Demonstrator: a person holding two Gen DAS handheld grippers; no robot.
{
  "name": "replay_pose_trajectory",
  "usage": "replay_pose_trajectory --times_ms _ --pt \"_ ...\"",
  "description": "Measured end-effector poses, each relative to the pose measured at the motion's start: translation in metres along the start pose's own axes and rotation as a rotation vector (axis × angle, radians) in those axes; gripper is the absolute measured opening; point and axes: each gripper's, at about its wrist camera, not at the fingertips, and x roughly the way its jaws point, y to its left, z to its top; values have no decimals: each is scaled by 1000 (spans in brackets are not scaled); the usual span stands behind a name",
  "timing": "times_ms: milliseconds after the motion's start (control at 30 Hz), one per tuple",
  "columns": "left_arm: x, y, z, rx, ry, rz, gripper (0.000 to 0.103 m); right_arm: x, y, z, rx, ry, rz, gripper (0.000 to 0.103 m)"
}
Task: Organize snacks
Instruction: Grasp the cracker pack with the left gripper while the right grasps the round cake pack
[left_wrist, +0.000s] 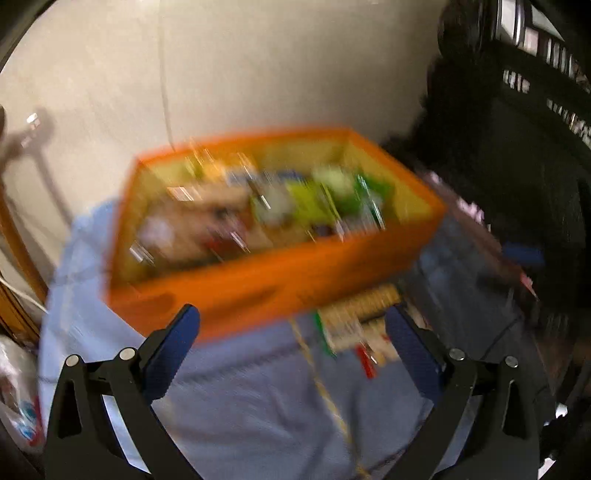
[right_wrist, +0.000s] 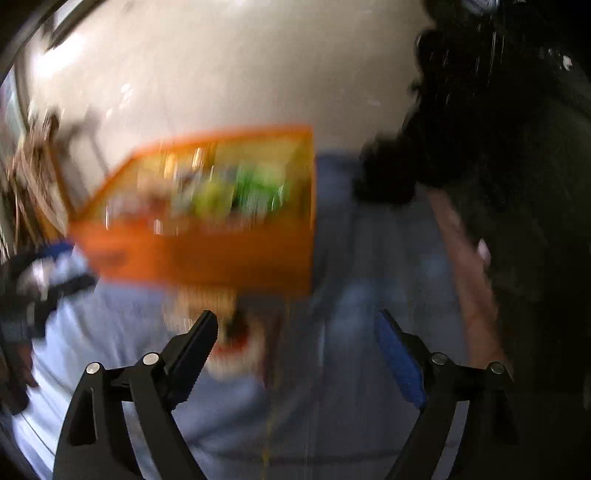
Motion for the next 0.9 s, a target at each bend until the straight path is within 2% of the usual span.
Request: replay_pose_trajectory --times_ms 67,200,400,533,567,633,700,800,900 --pt "21 -16 -5 -19 30 -1 99 14 11 -30 -52 35 -12 87" --pt "59 -46 -3 -68 61 5 99 35 18 -51 -57 67 -27 87" --pt "99 -85 -9 30 86 40 99 41 14 -59 -35 91 -26 87" --pt "122 -71 -11 -24 141 139 99 42 11 -52 -27 89 -27 87" --pt "124 -60 -14 -79 149 160 99 43 9 -51 -25 85 -25 87" --pt "120 -45 -19 -120 151 187 99 43 9 -47 -24 74 -23 87" --pt "116 -34 -25 -128 148 201 99 46 11 -44 -25 69 -19 87" --pt "114 -12 -41 -169 185 215 99 56 22 -35 -54 65 -12 87" --pt "109 4 -50 -187 170 221 99 67 38 -25 -102 60 2 87"
